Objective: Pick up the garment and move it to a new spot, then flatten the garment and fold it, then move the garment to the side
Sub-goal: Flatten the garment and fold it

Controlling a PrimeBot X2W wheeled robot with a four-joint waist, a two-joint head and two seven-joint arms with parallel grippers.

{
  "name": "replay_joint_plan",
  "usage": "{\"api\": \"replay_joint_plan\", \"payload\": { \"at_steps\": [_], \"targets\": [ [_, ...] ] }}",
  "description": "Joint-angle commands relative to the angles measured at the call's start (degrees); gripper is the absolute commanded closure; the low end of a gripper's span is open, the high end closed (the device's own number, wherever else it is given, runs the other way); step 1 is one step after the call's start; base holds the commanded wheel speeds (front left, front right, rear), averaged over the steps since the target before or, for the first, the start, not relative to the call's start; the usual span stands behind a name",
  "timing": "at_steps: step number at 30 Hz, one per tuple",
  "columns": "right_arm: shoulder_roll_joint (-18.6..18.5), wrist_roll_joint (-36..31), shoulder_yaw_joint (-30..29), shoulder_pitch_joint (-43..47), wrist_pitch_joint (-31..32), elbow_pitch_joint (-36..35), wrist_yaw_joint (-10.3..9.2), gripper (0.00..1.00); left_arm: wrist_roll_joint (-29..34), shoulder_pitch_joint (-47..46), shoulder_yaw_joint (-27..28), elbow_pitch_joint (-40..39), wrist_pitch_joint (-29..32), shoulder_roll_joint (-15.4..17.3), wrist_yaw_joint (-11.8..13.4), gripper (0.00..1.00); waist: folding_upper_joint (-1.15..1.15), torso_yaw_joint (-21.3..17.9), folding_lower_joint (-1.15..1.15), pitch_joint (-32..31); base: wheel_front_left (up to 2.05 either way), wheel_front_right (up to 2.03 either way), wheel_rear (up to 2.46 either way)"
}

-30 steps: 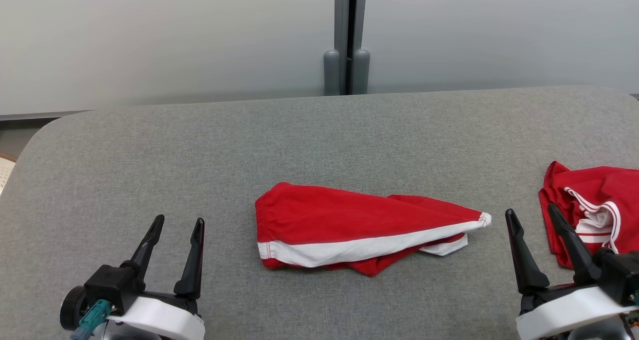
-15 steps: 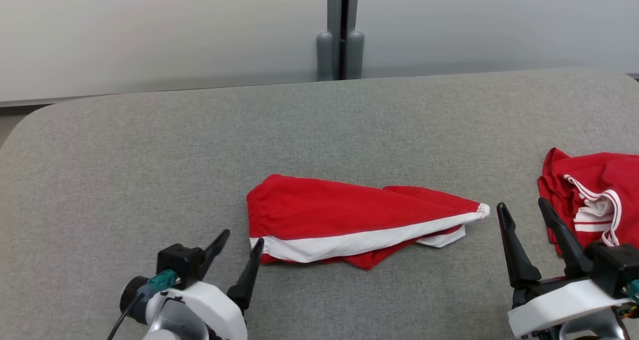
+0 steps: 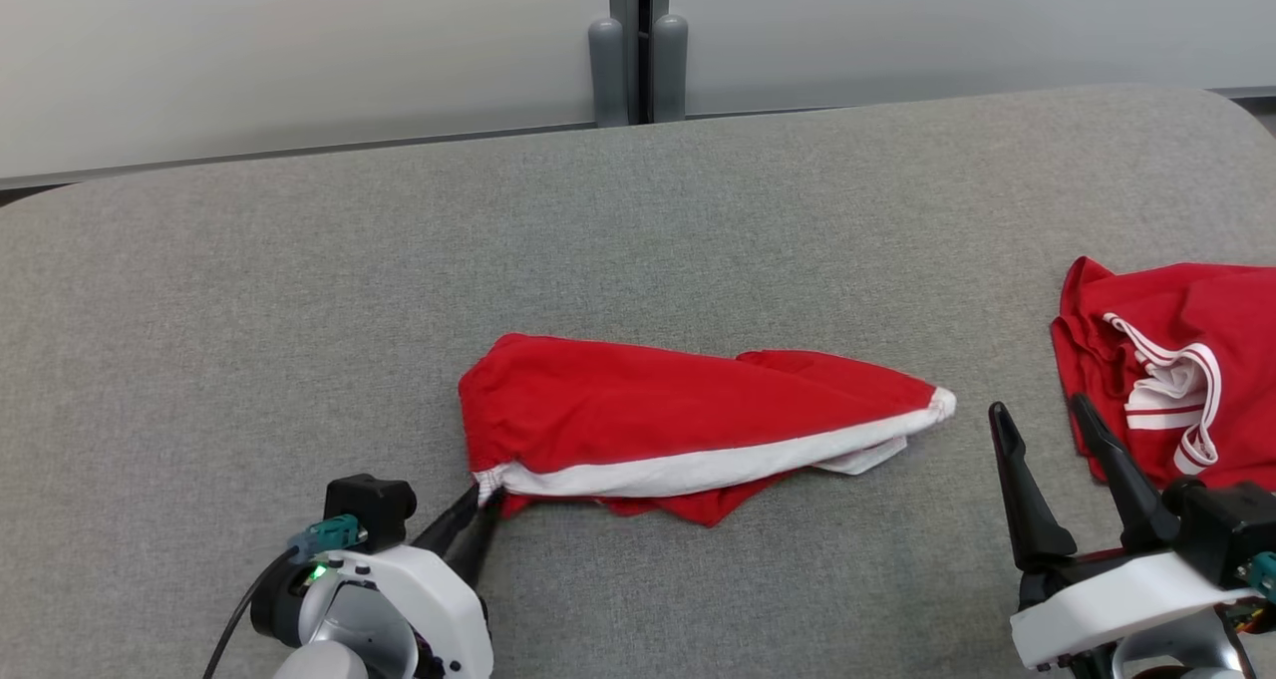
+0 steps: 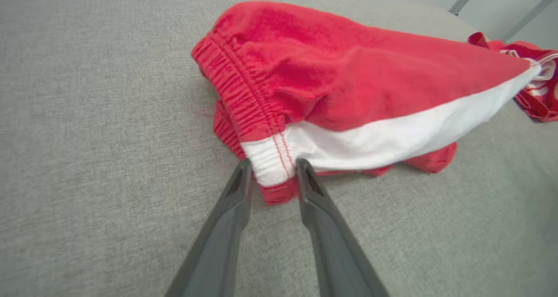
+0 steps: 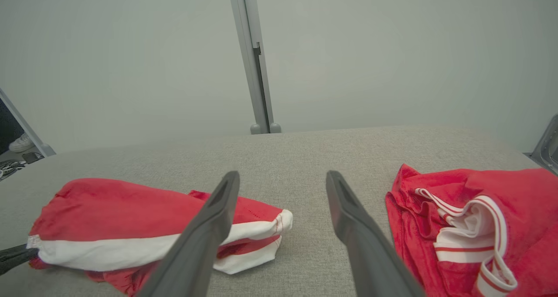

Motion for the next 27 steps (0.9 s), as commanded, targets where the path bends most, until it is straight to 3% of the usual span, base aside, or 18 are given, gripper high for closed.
{"api": "replay_joint_plan", "payload": {
  "at_steps": [1, 10, 22, 23, 24, 25, 27],
  "targets": [
    [-0.1, 0.2, -0.2, -0.7, 0.0, 0.2, -0.02, 0.00, -0.2, -1.3, 0.1, 0.0, -0.4, 0.6, -0.2, 1.00, 0.00, 0.1, 0.00, 0.0, 0.00, 0.00, 0.00],
    [-2.7, 1.8, 2.1, -1.8, 1.6, 8.7, -0.01, 0.00, 0.2, -2.6, -1.2, -0.3, -1.5, 1.0, -0.4, 1.00, 0.00, 1.0, 0.00, 0.8, 0.00, 0.00, 0.00],
    [-3.8, 6.5, 7.6, -12.5, -1.6, 22.6, -0.01, 0.00, 0.7, -4.9, -2.5, -0.9, -2.6, 1.1, -0.5, 1.00, 0.00, 2.6, 0.00, 3.9, 0.00, 0.00, 0.00],
    [-4.0, 6.8, 8.0, -13.0, -1.6, 23.4, -0.02, 0.27, 0.8, -5.0, -2.5, -1.0, -2.9, 1.1, -0.5, 1.00, 0.00, 2.8, 0.00, 4.0, 0.00, 0.00, 0.00],
    [-4.0, 7.4, 8.5, -13.4, -1.4, 24.1, -0.02, 0.73, 0.9, -5.0, -2.6, -1.0, -3.1, 1.1, -0.4, 1.00, 0.00, 3.0, 0.00, 4.1, 0.00, 0.00, 0.00],
    [-4.1, 7.7, 8.9, -13.6, -1.5, 24.5, -0.02, 1.00, 1.0, -4.9, -2.7, -1.1, -3.5, 1.2, -0.3, 1.00, 0.00, 3.1, 0.00, 4.1, 0.00, 0.00, 0.00],
    [-4.3, 8.7, 9.2, -14.0, -1.9, 24.9, -0.01, 1.00, 1.1, -5.0, -2.7, -1.6, -4.3, 1.2, -0.1, 1.00, 0.00, 3.3, 0.00, 4.2, 0.00, 0.00, 0.00]
  ]
}}
